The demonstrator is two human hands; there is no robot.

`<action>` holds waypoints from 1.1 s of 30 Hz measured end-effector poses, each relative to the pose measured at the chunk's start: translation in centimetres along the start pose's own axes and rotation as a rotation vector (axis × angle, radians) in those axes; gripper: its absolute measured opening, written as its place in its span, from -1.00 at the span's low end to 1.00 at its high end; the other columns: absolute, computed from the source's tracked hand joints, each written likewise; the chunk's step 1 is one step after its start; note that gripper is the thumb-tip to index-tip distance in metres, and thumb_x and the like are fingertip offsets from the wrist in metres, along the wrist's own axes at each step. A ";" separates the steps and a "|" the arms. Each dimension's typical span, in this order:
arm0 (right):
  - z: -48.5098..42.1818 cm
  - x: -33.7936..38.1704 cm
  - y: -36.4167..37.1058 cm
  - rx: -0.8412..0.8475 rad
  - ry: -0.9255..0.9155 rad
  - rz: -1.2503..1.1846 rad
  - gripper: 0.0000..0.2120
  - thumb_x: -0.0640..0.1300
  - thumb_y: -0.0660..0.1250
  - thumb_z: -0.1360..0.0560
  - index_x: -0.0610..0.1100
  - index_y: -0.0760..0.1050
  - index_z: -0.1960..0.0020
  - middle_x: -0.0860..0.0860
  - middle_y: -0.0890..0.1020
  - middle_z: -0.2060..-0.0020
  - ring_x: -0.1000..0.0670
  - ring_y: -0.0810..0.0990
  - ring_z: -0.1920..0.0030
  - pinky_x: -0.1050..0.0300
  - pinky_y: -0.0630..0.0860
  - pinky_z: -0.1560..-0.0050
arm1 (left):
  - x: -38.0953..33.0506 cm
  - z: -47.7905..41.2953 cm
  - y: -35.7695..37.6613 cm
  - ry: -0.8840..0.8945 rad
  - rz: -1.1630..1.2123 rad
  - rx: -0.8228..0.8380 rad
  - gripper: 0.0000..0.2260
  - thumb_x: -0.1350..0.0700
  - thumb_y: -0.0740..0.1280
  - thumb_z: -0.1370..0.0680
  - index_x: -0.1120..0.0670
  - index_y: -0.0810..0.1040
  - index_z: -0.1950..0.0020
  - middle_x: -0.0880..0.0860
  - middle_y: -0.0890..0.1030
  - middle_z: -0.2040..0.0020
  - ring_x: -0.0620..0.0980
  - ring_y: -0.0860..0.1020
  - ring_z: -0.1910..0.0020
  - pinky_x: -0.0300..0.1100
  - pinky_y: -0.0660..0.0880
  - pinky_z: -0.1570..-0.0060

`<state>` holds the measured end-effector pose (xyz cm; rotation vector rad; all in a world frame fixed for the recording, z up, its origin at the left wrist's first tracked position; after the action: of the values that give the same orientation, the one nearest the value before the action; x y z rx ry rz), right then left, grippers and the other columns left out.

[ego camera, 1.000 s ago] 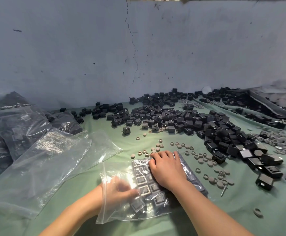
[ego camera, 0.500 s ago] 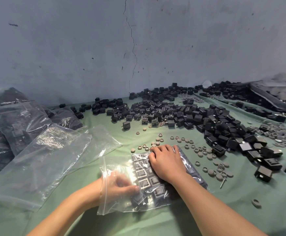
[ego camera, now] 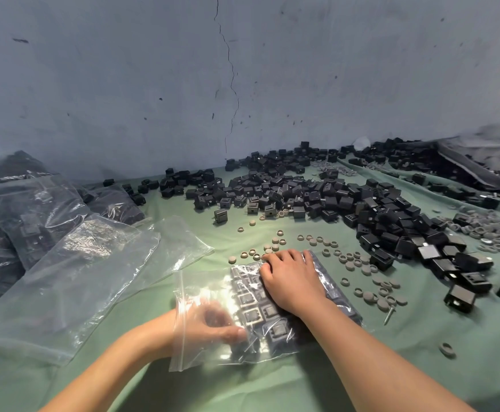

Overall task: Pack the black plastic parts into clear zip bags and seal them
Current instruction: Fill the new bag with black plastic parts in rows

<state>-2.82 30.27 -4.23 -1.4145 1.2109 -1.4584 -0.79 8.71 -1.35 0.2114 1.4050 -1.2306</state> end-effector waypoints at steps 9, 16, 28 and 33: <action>0.0 0.0 0.1 0.004 -0.001 0.005 -0.50 0.06 -0.12 -0.64 0.00 0.33 -0.49 -0.03 0.41 -0.46 -0.08 0.25 -0.49 -0.18 -0.03 -0.55 | 1.1 0.6 -0.4 -0.096 -0.006 -0.100 -0.73 -0.29 0.39 -0.46 -0.13 0.68 0.05 -0.12 0.69 0.14 -0.28 0.57 0.22 -0.40 0.46 0.18; -0.1 0.0 0.0 0.002 -0.006 0.003 -0.50 0.06 -0.11 -0.64 0.01 0.33 -0.49 -0.03 0.41 -0.46 -0.08 0.24 -0.49 -0.18 -0.04 -0.55 | 1.4 1.9 -0.8 -0.035 0.030 -0.152 -0.74 -0.23 0.40 -0.49 -0.11 0.66 -0.05 -0.09 0.69 0.04 -0.16 0.64 0.04 -0.36 0.50 -0.01; 0.0 0.0 0.0 0.009 -0.014 0.008 -0.51 0.07 -0.11 -0.65 0.01 0.33 -0.49 -0.02 0.41 -0.46 -0.07 0.24 -0.49 -0.18 -0.04 -0.56 | 1.9 1.3 -1.3 -0.048 -0.117 -0.025 -0.70 -0.26 0.46 -0.41 -0.19 0.62 -0.09 -0.21 0.56 0.13 -0.24 0.50 0.16 -0.26 0.44 0.07; 0.0 0.0 -0.1 0.007 -0.009 -0.013 -0.51 0.06 -0.10 -0.64 0.04 0.33 -0.50 0.00 0.40 -0.47 -0.06 0.23 -0.50 -0.17 -0.05 -0.56 | 1.4 0.1 0.0 -0.059 -0.434 -0.183 -0.63 -0.49 0.29 -0.35 -0.22 0.50 0.23 -0.31 0.52 0.31 -0.30 0.44 0.32 -0.39 0.37 0.25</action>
<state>-2.82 30.24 -4.15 -1.4250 1.1922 -1.4625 -1.17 7.94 -2.41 -0.2687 1.5499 -1.4325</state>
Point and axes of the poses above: each hand's wrist, its own z-axis away from the middle knuckle, its own y-axis out of the palm, x = y × z, the point moved 1 cm from there along -z, towards the middle knuckle
